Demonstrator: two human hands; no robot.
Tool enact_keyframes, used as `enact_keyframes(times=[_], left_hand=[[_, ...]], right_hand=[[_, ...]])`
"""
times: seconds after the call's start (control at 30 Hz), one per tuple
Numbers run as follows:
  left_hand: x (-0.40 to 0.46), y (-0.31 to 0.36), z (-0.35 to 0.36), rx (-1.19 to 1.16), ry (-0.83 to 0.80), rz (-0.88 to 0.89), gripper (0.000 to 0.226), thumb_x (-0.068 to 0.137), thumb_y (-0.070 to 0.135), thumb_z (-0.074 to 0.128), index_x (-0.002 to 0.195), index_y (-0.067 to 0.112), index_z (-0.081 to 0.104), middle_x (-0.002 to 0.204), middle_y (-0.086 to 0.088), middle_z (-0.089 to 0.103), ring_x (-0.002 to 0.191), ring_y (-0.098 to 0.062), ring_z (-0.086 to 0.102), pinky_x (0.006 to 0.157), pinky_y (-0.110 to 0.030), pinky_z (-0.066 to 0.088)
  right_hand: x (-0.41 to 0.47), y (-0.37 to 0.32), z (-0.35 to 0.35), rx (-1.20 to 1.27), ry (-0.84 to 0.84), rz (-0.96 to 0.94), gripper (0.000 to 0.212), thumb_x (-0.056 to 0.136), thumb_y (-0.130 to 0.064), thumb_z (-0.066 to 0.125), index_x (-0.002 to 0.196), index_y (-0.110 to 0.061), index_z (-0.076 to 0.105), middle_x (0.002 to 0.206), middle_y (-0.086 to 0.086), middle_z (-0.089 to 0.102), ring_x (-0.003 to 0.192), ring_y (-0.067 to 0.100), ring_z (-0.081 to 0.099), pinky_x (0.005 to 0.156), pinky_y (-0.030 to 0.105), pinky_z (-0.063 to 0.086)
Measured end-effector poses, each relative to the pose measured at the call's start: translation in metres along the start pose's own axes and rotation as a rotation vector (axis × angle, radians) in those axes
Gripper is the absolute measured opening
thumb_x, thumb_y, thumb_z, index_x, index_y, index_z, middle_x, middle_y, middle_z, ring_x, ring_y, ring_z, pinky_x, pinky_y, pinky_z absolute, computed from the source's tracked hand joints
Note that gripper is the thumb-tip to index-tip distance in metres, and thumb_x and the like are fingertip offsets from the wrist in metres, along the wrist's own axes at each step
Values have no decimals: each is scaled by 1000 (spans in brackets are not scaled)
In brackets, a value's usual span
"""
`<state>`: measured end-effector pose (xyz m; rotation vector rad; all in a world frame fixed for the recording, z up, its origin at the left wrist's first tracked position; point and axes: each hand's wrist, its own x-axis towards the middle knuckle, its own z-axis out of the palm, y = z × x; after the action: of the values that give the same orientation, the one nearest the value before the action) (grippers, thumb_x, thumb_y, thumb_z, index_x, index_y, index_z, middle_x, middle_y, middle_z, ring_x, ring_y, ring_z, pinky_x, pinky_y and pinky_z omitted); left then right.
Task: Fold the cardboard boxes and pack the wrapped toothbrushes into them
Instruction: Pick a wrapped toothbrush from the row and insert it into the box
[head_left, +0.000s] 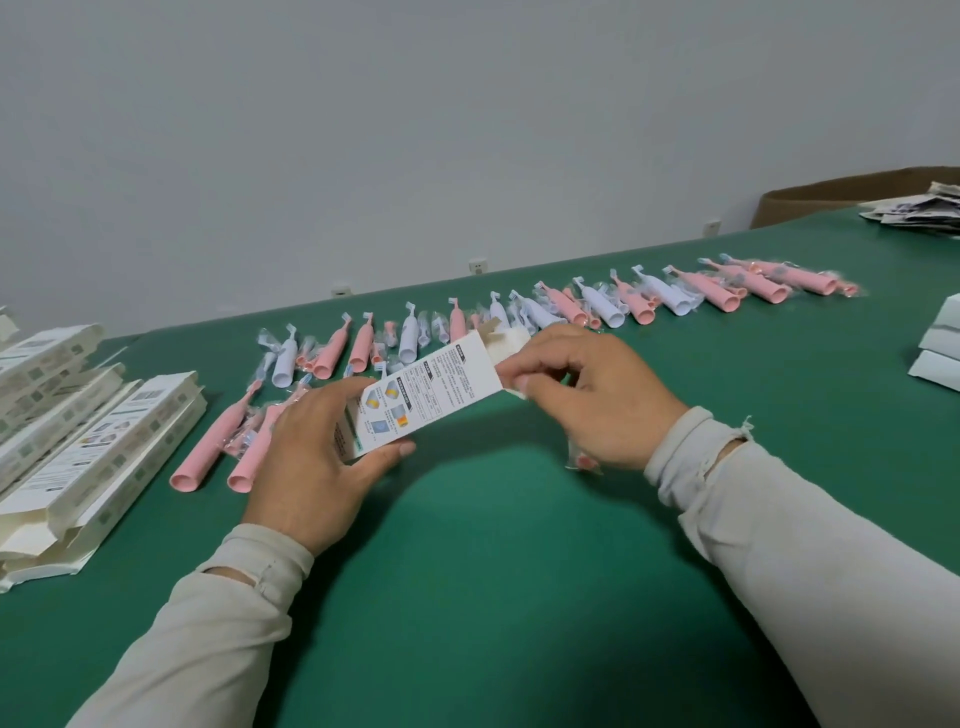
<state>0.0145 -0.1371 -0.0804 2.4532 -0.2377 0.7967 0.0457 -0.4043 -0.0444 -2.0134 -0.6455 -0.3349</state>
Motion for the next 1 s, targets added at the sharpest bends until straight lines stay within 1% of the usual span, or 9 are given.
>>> enact_keyframes(times=[0.13,0.27,0.37,0.47,0.63,0.73,0.87,0.93,1.0], left_hand=[[3,-2,-1,20,45,-7,58,73,33,85,125,26,59,115,7,60,108,-23,52,95,-46,43],[2,-3,0,39,75,-8,61,72,30,86,126,23,59,111,13,52,111,-25,51,94,-39,39],[2,-4,1,42,80,-1,61,72,30,86,126,24,59,110,14,52,110,-25,51,93,-38,37],[2,-2,1,40,75,5,60,72,30,86,126,23,59,110,13,53,109,-23,50,93,-38,37],[1,-1,1,17,54,-2,60,72,30,87,126,25,60,112,12,57,109,-21,50,93,-36,36],[1,-2,1,24,53,-8,60,72,32,86,126,25,60,115,8,60,110,-22,51,93,-38,38],[1,-3,1,35,82,-7,60,71,32,87,125,26,60,111,15,54,109,-18,49,93,-36,36],[0,-3,2,42,97,-7,61,71,32,87,125,27,59,110,17,52,107,-15,46,91,-35,34],[1,-4,2,51,98,-19,62,71,34,86,126,27,59,109,17,51,105,-12,42,90,-34,33]], right_hand=[[5,20,-41,-123,217,159,30,94,-11,60,87,-39,66,83,-27,63,72,-8,57,75,16,44],[2,41,-57,-468,-41,443,11,93,-22,61,86,-30,62,96,-12,67,93,14,63,93,31,50],[2,34,-45,-439,-31,470,20,90,-38,66,77,-22,63,79,-7,68,80,17,64,75,31,49],[2,21,-29,-506,-134,467,28,82,-46,72,78,-23,56,81,-5,66,79,16,62,75,33,51],[0,7,-4,-669,-314,418,19,86,-27,66,95,-22,49,92,0,59,83,22,59,81,37,53],[1,6,0,-703,-373,396,29,88,-25,65,109,-20,46,89,1,57,80,22,58,79,38,53],[-1,11,-12,-429,-304,359,38,86,-21,65,120,-32,50,82,-3,61,76,19,62,79,34,54],[0,12,-22,-137,-169,339,34,85,-12,62,112,-32,56,70,-3,62,60,14,62,67,30,54],[3,10,-27,153,-6,307,25,81,-11,61,104,-19,64,58,-2,57,45,12,52,51,25,46]])
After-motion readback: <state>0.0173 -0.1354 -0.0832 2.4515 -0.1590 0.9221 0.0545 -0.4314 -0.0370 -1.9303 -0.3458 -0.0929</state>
